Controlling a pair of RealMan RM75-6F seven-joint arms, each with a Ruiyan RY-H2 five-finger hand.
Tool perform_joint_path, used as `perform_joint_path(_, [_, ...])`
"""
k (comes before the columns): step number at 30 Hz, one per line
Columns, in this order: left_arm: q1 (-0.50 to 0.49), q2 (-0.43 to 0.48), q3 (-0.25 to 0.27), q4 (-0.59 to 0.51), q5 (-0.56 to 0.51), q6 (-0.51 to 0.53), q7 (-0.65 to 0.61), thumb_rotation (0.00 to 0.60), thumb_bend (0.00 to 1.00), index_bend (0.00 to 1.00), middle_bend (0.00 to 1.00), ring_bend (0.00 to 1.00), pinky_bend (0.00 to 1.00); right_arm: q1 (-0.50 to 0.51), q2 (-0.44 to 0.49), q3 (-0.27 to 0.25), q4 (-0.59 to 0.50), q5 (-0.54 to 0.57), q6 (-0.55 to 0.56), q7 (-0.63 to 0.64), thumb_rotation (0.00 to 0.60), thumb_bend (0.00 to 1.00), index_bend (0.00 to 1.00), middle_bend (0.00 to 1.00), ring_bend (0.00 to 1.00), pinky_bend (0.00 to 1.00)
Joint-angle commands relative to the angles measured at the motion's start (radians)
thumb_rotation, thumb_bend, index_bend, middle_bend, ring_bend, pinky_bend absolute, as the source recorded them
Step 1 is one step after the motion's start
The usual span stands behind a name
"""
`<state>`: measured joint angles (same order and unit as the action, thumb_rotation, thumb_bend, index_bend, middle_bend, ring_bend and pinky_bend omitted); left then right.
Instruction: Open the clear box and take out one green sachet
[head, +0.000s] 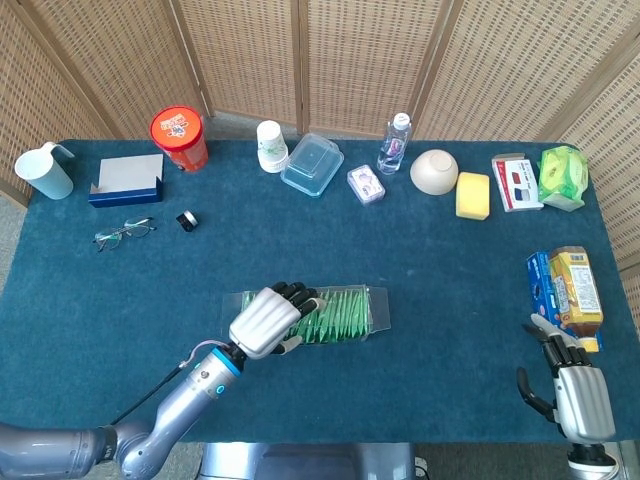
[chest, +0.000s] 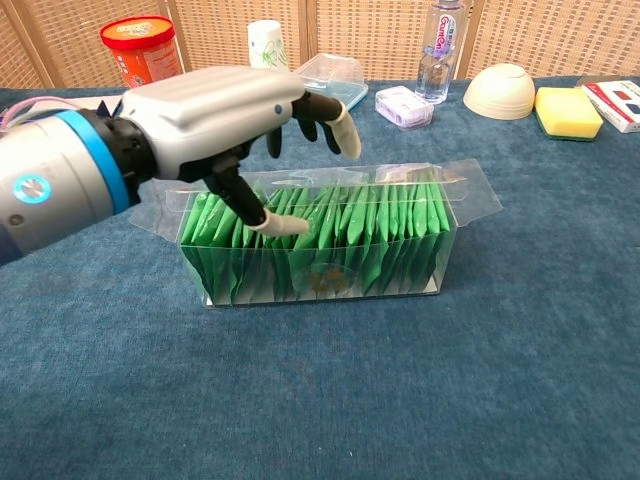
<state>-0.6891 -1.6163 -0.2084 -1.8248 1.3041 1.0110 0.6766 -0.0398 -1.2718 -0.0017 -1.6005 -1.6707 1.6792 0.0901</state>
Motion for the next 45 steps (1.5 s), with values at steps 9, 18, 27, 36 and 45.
perform_joint_path(9, [-0.049, 0.001, -0.035, 0.026, -0.07, -0.009, -0.007, 0.6, 0.35, 0.47, 0.27, 0.23, 0.36, -0.006, -0.005, -0.001, 0.014, 0.007, 0.0, 0.015, 0.6, 0.47, 0.18, 0.17, 0.18, 0.23])
perform_joint_path(18, [-0.1, 0.026, -0.082, 0.076, -0.153, -0.042, -0.036, 0.6, 0.48, 0.51, 0.27, 0.22, 0.36, -0.004, -0.012, 0.001, 0.016, 0.01, -0.009, 0.013, 0.6, 0.47, 0.18, 0.17, 0.18, 0.24])
perform_joint_path(27, [-0.129, 0.037, -0.108, 0.116, -0.197, -0.052, -0.115, 0.6, 0.49, 0.48, 0.27, 0.22, 0.36, -0.003, -0.009, 0.004, 0.008, 0.015, -0.015, 0.003, 0.6, 0.47, 0.18, 0.17, 0.18, 0.24])
perform_joint_path(36, [-0.121, 0.052, -0.096, 0.11, -0.132, -0.013, -0.212, 0.6, 0.48, 0.48, 0.26, 0.22, 0.36, -0.004, -0.007, 0.006, 0.009, 0.018, -0.015, 0.007, 0.6, 0.47, 0.18, 0.17, 0.18, 0.24])
perform_joint_path(45, [-0.125, 0.079, -0.108, 0.103, -0.147, -0.007, -0.275, 0.6, 0.48, 0.48, 0.26, 0.22, 0.36, -0.005, -0.007, 0.007, 0.015, 0.013, -0.01, 0.014, 0.6, 0.47, 0.18, 0.17, 0.18, 0.24])
